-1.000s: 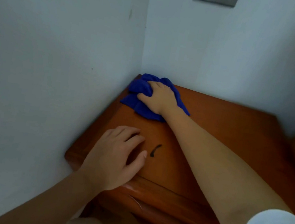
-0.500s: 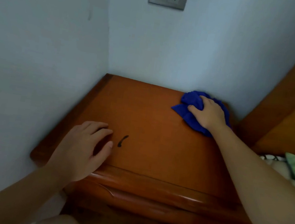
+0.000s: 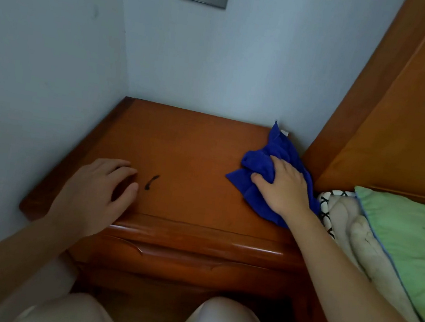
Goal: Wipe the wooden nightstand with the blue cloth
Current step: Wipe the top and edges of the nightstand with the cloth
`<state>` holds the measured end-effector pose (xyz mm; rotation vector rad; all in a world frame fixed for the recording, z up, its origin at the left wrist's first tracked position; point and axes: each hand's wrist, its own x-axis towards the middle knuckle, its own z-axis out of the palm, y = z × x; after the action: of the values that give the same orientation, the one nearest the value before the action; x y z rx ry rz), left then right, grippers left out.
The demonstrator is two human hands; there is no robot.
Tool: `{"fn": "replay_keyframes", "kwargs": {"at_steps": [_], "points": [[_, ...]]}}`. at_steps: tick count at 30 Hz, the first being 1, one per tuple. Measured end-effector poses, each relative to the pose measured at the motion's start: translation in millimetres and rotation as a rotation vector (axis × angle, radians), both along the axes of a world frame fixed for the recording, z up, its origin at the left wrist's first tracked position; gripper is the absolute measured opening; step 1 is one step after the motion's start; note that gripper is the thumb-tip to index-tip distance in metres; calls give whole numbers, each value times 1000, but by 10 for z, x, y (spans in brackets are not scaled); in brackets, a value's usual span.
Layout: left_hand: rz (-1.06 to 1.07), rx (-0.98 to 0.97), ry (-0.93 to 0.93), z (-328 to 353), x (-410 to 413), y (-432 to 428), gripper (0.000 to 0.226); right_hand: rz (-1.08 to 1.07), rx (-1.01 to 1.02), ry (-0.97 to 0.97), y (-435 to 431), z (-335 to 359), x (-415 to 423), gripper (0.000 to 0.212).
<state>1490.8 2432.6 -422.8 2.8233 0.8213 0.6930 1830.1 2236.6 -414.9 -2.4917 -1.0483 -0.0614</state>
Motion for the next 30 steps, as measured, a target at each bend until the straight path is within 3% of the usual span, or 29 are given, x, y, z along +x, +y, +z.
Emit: {"fn": "replay_keyframes", "kwargs": {"at_steps": [5,11,21,25,30], "points": [[1,18,-51,-15,4,-21,48,-36,-47,11,142,12,-210,73],[25,29,-146,-3,-90,-95,40,65,-97,15,958,34,-564,81],[81,91,-89,-108,-911,-191,41,498,-113,4,2497,44,-1802,76],[106,46,-25,-58,-1057,-200,42,658,-73,21,2593,68,-1918,66],[172,-55,-93,17,-1201,-242,47,591,-87,-7,2371,23,-2285,74]]}}
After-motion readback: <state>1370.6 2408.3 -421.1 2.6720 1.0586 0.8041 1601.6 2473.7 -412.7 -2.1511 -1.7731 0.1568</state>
